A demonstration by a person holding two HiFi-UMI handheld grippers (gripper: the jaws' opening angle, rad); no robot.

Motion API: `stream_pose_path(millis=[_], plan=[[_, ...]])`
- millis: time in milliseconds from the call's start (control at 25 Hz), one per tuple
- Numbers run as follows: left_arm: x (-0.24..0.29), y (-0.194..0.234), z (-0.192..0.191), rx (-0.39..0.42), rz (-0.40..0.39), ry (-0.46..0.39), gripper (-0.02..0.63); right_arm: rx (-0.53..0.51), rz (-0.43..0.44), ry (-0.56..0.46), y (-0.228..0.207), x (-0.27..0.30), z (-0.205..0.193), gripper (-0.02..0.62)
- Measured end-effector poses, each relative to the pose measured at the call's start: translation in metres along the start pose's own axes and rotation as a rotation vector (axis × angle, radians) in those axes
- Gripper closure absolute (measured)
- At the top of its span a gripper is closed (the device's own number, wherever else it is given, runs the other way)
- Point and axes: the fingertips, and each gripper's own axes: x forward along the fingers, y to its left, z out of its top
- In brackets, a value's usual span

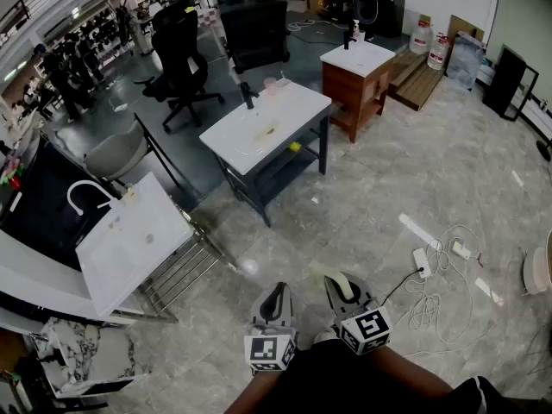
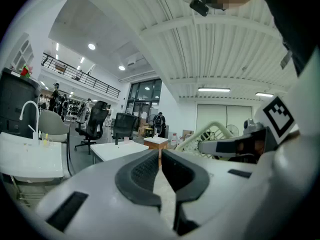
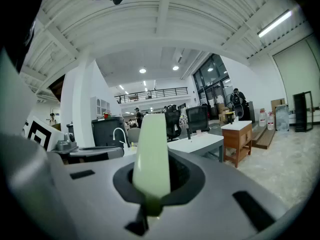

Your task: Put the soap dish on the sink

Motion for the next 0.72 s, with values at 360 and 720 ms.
stream_pose_path(millis=[360,720], plan=[[0.006,-0.013,-0.01,-0.001,0.012,0.025,0.586,0.039,-0.008,-0.026,-0.027,-0.018,-0.004,0.591],[0.041,0.013,-0.015,0.009,-0.007,0.08,0.584,0.095,-0.027,-0.036,-0.045,-0.001,-0.011,0.591]])
